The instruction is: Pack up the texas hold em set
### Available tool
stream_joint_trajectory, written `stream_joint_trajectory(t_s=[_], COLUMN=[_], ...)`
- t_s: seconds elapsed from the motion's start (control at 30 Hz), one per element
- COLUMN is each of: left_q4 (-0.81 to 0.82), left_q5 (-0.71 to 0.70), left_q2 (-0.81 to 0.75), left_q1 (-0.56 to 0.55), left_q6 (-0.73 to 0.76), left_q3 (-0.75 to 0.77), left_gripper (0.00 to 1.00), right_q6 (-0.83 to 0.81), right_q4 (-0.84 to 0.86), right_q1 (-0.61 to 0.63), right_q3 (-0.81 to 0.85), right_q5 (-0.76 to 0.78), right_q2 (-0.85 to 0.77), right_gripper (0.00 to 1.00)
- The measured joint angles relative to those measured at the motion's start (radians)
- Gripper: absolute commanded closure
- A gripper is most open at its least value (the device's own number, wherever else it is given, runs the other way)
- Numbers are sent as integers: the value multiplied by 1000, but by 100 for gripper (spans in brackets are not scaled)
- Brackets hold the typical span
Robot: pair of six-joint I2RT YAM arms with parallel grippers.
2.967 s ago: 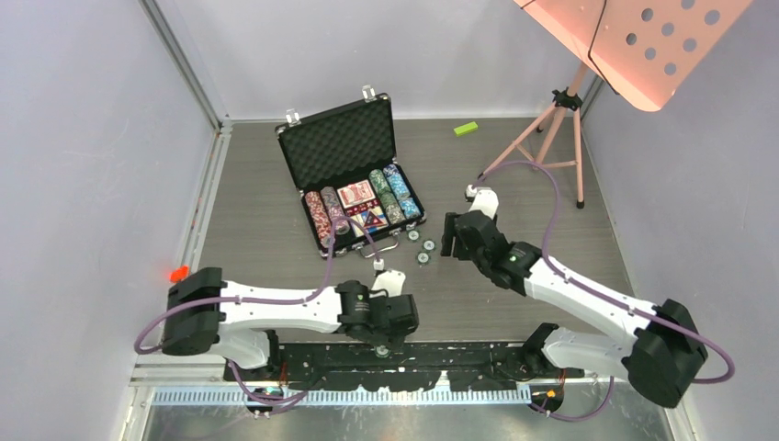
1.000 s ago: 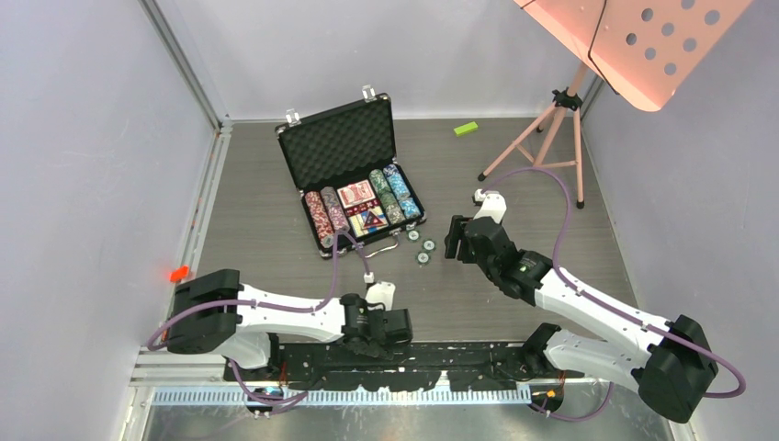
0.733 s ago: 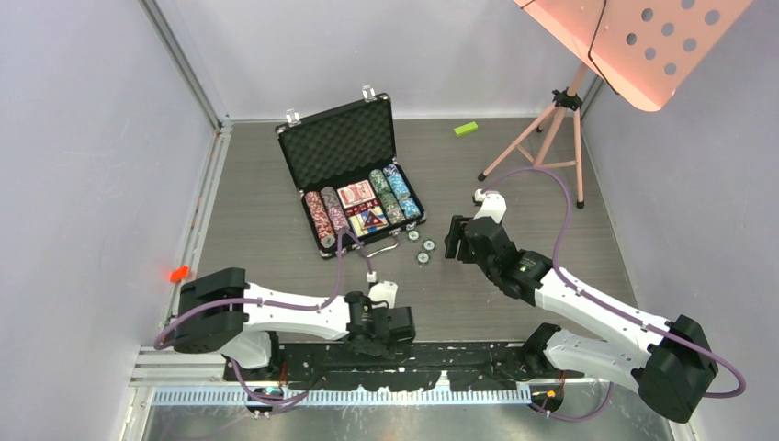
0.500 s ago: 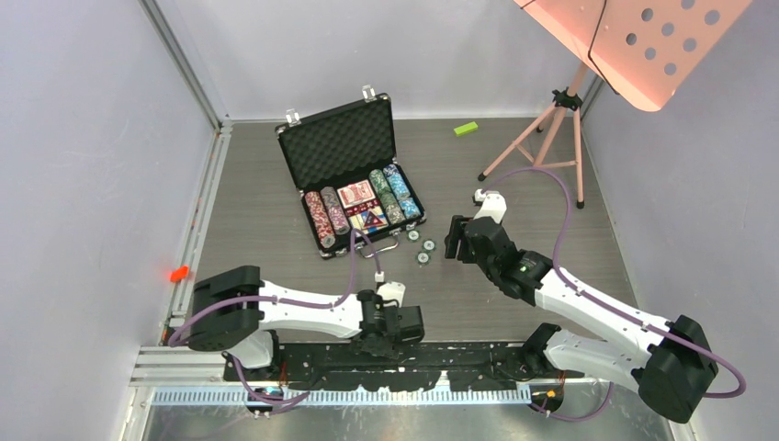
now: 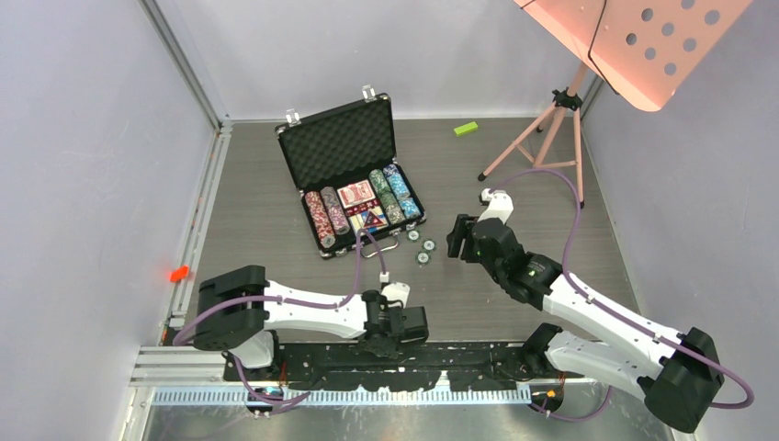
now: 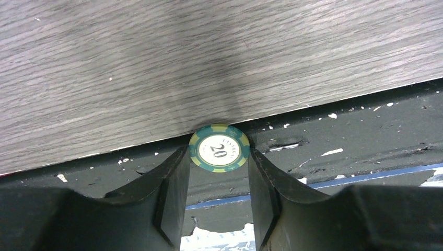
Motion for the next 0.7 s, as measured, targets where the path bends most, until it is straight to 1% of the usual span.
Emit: stream_joint_trajectory(t_s=[0.13, 0.27, 0.37, 0.4, 0.57, 0.7], left_q4=[5, 5, 5, 6, 11, 80], left_q5=[-16, -28, -38, -40, -61, -66], left_q2=[-15, -40, -58, -63, -114, -199], left_q1=[0, 0, 0, 0, 8, 36], left_q6=[14, 60, 98, 113, 188, 270], left_q3=[-13, -25, -25, -25, -25, -51], left_gripper=[65, 66, 68, 69, 70, 75], right_q6=[0, -6, -15, -16, -17, -14], right_q4=[-3, -23, -58, -61, -99, -111], right_q1=[0, 0, -1, -1, -10, -48], right_q3=[0, 4, 22, 23, 58, 79], right_q5=[-20, -84, -192, -204, -406, -567], right_q2=[3, 32, 92, 100, 221, 315], right_gripper=[33, 35, 38, 40, 46, 48])
